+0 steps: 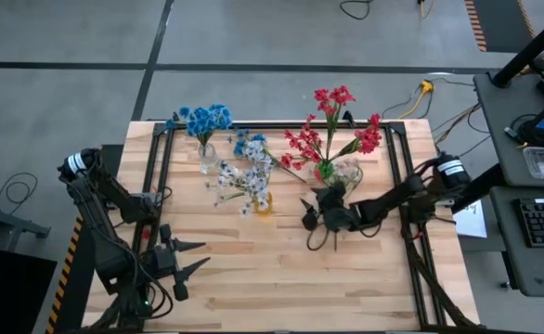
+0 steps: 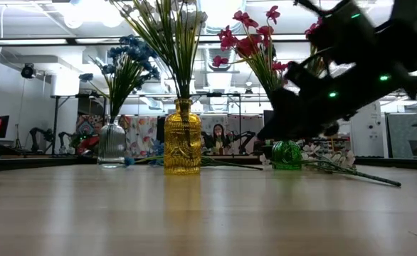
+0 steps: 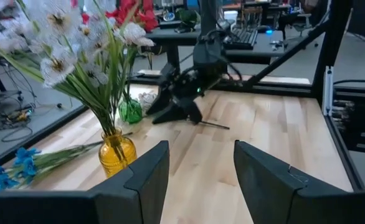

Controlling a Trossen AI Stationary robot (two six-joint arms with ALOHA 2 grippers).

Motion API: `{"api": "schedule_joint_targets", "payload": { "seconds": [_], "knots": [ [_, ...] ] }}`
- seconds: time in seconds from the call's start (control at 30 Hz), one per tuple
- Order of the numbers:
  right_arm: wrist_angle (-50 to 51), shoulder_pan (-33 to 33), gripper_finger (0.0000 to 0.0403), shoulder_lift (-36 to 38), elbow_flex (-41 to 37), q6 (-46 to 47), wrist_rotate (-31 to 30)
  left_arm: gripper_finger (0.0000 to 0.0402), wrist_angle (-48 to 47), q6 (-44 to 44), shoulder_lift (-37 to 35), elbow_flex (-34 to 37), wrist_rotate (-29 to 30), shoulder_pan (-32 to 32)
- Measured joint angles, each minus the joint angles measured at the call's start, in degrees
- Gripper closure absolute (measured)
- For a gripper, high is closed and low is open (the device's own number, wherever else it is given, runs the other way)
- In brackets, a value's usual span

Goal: Sort flowers into vase by color
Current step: Put the blue flowers into the transparent vase

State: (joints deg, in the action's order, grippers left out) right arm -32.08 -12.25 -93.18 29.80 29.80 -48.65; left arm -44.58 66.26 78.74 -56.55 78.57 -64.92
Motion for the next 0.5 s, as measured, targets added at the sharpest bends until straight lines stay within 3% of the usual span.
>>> {"api": "schedule_joint_targets", "payload": {
  "seconds": [0.5],
  "knots": [
    [0.2,9.5,0.0183,-2.7,3.3,0.2,6.9,0.0235,0.0,-2.3,-0.1,0.0,2.8,0.3]
  ]
}}
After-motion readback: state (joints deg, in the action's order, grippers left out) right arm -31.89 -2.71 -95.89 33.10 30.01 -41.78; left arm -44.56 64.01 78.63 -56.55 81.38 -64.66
